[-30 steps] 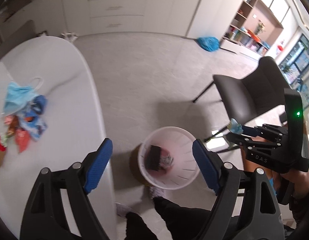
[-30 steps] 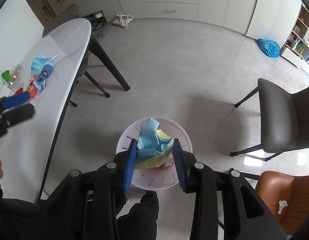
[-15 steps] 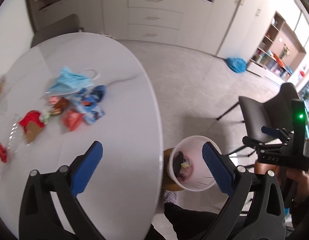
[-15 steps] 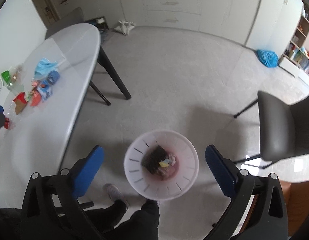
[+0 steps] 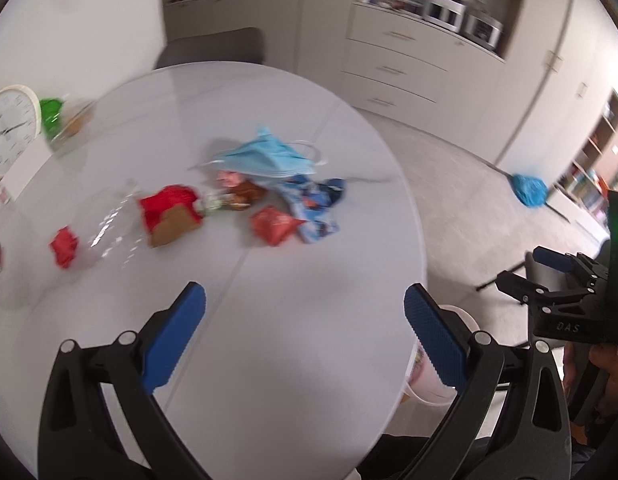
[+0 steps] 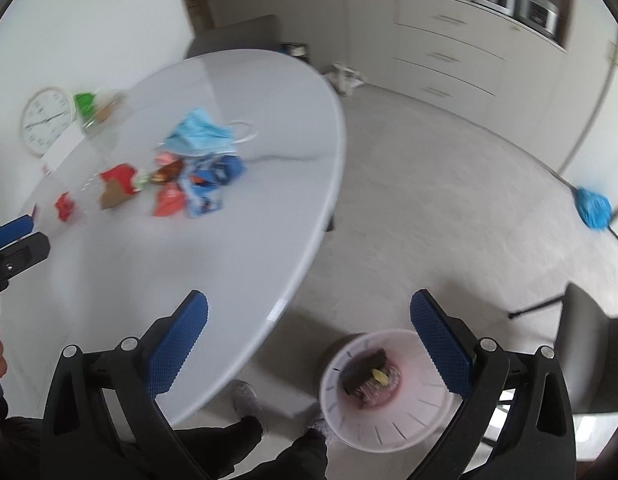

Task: Collect trash
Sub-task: 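Bring both open tools back over the table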

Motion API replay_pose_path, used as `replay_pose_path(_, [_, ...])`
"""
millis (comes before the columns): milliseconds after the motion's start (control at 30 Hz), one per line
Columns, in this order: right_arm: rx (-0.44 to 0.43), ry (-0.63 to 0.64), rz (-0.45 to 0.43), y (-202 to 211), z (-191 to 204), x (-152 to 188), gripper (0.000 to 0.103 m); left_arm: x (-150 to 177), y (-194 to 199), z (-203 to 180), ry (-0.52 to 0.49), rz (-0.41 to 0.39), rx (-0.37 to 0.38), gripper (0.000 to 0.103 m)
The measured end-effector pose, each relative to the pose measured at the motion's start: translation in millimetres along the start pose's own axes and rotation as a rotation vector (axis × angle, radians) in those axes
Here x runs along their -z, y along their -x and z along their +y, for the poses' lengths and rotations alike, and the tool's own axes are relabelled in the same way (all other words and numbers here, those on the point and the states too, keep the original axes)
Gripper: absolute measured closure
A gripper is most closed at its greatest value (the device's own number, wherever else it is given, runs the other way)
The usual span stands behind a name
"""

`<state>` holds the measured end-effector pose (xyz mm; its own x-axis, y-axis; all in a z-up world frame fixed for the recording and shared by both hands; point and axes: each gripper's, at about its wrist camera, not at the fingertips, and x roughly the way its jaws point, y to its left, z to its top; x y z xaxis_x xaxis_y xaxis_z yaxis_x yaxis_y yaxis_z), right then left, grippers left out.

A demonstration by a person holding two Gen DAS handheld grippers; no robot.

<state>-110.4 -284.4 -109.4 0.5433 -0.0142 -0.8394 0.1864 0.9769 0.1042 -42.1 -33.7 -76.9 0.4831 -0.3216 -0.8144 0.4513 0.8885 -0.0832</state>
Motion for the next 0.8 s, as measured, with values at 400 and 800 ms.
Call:
replay_pose_path(400, [-0.121, 0.144, 0.039, -24.4, 94.5, -28.5, 0.002, 10.3, 6.3, 107.2, 0.167, -0.015, -0.134, 0.008])
replay_pose_path(800, [-0.197, 0.265, 0.075, -58.9, 207.4, -63.1, 0.002, 8.4, -18.2, 253.2, 0.295, -0.031, -0.299, 0.008])
